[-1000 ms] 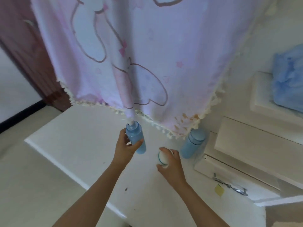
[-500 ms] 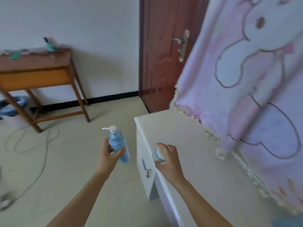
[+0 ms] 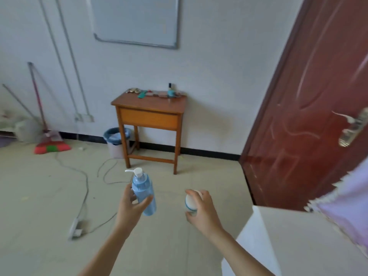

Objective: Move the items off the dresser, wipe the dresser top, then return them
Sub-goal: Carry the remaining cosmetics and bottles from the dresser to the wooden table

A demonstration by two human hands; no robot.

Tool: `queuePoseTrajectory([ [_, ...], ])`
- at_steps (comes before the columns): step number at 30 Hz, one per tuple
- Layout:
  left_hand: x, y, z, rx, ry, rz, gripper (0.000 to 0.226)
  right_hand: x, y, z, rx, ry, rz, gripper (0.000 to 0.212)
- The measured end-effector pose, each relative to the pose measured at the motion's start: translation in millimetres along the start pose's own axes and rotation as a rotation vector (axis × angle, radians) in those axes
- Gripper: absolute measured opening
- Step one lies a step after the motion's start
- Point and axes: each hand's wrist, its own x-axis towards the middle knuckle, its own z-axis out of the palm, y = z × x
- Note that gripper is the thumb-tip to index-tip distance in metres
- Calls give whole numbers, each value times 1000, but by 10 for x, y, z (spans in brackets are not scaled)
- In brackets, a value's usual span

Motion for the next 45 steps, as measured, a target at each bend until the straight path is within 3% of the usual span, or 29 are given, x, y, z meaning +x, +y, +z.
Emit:
queuePoseTrajectory([
  [5,441,31,-286,-7,121,1,39,740,-245,125,9,-66,-127,55],
  [11,1244,63,-144,27,196,39,43,1721,-113,105,5,-93,-241,58],
  [22,2660,89,367,-76,299,20,48,3490,369,-136,-74,-170,-284,59],
  [32,3852,-351,120,-119,346,-85,47,4785,192,438,-50,-297,-371,57],
  [40,5654,-315,-137,-130,238,-23,49,6319,130,624,-93,-190,-238,61],
  [45,6591,-422,-92,-88,126,-32,43,6806,358,770,-91,-182,-84,60],
])
